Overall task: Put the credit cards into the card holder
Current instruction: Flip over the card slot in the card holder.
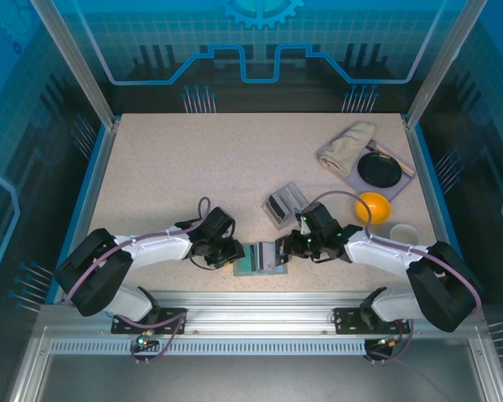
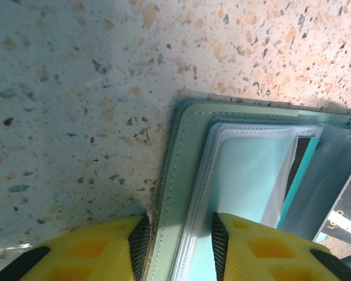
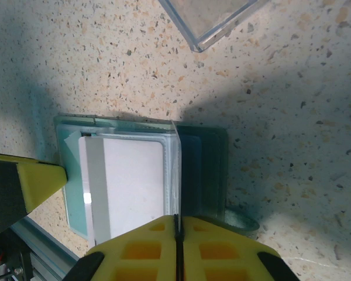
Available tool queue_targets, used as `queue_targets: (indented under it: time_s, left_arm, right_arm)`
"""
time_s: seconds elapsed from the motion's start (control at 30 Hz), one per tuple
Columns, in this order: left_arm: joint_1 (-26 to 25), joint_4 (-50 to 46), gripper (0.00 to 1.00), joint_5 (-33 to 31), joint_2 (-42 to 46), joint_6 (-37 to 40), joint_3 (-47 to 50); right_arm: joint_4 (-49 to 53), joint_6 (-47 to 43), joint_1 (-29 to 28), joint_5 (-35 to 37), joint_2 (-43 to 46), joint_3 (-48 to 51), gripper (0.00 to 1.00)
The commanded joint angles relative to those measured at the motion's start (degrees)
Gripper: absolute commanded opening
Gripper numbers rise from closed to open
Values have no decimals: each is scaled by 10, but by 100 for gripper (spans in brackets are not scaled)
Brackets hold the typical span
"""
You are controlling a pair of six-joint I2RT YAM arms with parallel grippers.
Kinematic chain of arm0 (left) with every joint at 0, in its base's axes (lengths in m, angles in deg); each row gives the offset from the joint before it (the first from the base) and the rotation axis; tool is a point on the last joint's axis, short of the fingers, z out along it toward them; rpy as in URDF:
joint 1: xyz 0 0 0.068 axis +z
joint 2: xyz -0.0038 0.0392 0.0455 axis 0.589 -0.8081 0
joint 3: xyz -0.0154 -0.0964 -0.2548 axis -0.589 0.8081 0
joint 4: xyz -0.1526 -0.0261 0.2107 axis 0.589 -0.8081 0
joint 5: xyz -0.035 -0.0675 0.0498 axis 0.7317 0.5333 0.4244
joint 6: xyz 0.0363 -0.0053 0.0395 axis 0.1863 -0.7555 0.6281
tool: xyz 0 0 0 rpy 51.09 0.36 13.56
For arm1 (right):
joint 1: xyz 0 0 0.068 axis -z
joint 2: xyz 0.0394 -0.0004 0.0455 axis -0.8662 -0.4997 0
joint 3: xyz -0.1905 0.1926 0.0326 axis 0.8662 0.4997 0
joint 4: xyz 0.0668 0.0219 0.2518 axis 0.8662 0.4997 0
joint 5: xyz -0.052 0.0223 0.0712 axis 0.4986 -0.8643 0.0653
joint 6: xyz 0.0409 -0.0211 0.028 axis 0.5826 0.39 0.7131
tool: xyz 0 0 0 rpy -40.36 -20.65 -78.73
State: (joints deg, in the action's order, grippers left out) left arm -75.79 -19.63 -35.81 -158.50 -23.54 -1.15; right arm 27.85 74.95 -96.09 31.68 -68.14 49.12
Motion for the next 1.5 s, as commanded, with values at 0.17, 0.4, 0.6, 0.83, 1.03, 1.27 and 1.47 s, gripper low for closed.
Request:
queue_targets:
  time_s: [0.17,0.4,0.6,0.83,1.03,1.27,1.47]
  left_arm:
    - [-11,35,37,-2,-28,-14,6]
    - [-11,36,37,-1,-28,-14,6]
    - [-11,36,37,2,-31,-13,4]
    - [-12,37,37,4,-30,-12,4]
    - [-12,39,36,4,-32,-13,3]
    - [-12,46,36,8,-34,-14,2]
    - [-12,58,33,13,-34,-16,2]
  right_arm:
    - [89,-31,-1,44,53,-14,9]
    - [85,-32,0,40,43,-16,9]
    - [71,-29,0,23,28,-18,9]
    - [56,-19,0,3,41,-24,9]
    - [87,-25,-5,5,37,-54,10]
    - [113,-40,-13,-4,39,-85,10]
    - [104,-43,-20,-25,23,-102,11]
